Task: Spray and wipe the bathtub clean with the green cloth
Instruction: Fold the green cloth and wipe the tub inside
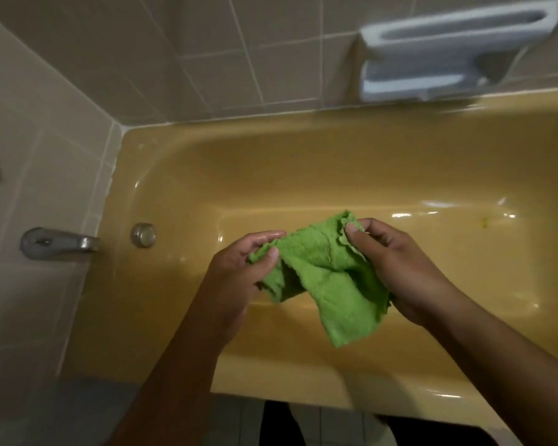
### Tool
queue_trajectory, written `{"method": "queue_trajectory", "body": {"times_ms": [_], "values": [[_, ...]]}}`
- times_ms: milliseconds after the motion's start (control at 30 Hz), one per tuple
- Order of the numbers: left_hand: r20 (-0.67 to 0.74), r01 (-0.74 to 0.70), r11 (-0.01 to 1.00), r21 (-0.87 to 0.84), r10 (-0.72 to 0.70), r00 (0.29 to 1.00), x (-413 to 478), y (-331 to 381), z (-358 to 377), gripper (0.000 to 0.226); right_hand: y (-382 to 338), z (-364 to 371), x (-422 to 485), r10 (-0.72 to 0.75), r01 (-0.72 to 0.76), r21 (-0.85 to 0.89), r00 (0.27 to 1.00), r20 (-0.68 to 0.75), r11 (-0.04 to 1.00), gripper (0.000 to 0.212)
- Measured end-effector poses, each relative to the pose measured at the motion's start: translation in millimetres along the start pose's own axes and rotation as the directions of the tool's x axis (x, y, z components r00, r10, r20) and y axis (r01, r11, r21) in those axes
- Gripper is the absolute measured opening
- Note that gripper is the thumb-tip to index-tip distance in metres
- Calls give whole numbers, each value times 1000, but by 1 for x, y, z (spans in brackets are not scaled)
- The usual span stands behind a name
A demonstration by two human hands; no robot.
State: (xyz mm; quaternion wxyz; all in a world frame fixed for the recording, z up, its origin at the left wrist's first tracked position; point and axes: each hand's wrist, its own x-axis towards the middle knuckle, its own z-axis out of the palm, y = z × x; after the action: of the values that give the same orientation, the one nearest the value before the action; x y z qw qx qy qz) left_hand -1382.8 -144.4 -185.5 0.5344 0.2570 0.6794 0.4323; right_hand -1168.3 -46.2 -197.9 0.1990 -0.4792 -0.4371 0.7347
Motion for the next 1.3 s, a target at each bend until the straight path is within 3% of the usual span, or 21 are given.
{"method": "queue_trajectory", "body": {"times_ms": [200, 300, 367, 500, 600, 733, 833, 900, 1000, 1033, 1133, 1200, 1300], "values": [[-43, -282, 926, 251, 302, 952, -71, 71, 50, 27, -76, -42, -88, -248, 240, -237, 969, 0, 941, 19], [-4, -372, 880, 295, 391, 920, -92, 105, 69, 27, -96, -57, -121, -323, 304, -223, 945, -52, 926, 16], [22, -413, 857, 308, 428, 903, -100, 128, 79, 26, -111, -63, -144, -340, 323, -217, 939, -45, 921, 31], [107, -463, 855, 233, 451, 886, -112, 169, 86, 23, -128, -69, -188, -292, 287, -342, 956, 36, 895, 97], [193, -438, 880, 185, 404, 894, -122, 187, 79, 25, -120, -62, -209, -301, 253, -388, 951, -66, 886, 100], [327, -389, 908, 155, 325, 888, -131, 217, 61, 25, -127, -45, -232, -329, 293, -222, 934, -142, 930, 79], [410, -268, 947, -175, 318, 855, -139, 240, 48, 37, -142, -35, -247, -386, 412, 154, 906, -176, 898, 59], [480, -165, 915, -367, 339, 809, -141, 241, 36, 60, -145, -28, -258, -409, 442, 346, 897, -167, 827, 48], [665, -57, 940, -335, 279, 692, -145, 194, 33, 82, -114, -4, -266, -314, 341, 328, 940, -132, 881, 56], [682, -23, 959, -284, 219, 698, -143, 169, 35, 84, -96, 0, -263, -242, 290, 322, 953, -183, 901, 58], [502, -2, 989, -149, 78, 861, -137, 113, 44, 98, -57, 10, -258, -60, 189, 310, 922, -382, 932, 93], [423, -40, 998, -50, 58, 904, -139, 106, 49, 94, -54, 14, -257, -51, 163, 195, 876, -479, 967, 105], [415, -76, 997, -22, 79, 906, -136, 110, 47, 78, -56, 16, -258, -136, 179, 15, 800, -585, 984, 107]]}}
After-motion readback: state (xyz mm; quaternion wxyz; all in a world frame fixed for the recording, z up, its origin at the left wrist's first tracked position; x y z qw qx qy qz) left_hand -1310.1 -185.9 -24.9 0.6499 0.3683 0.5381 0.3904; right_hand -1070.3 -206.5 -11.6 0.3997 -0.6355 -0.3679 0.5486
